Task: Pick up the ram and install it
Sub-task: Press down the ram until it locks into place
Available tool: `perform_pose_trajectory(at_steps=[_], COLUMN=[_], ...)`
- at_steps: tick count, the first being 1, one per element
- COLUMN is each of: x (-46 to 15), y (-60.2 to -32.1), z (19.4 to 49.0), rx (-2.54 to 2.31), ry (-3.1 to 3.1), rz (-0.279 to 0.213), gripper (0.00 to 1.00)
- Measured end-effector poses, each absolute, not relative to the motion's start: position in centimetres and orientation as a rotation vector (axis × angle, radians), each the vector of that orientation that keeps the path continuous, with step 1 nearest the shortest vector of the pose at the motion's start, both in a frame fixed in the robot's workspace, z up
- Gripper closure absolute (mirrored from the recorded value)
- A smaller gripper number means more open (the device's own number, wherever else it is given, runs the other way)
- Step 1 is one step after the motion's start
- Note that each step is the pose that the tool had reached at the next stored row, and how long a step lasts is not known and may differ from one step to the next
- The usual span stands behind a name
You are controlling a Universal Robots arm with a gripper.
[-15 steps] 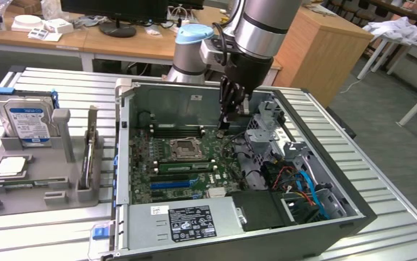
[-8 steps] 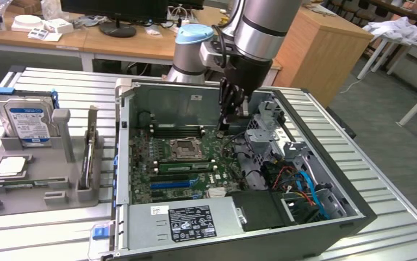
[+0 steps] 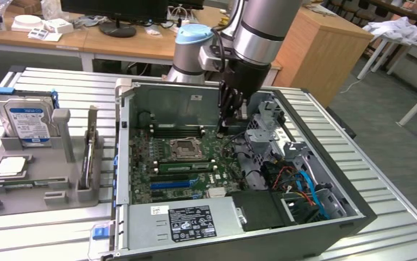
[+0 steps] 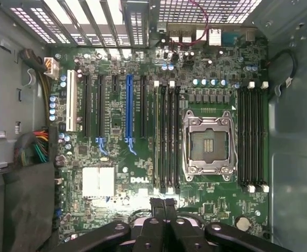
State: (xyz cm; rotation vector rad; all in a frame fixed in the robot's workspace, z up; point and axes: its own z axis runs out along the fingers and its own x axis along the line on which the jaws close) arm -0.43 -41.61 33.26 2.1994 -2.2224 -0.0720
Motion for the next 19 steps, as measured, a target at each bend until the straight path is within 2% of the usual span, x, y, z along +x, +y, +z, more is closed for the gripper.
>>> perform_pose_trajectory(at_steps=[19], x=[-0.4], y=[-41.6], z=[31.6], rx=[2.200], ry=[-2.223], rz=[-0.074], gripper=[0.89])
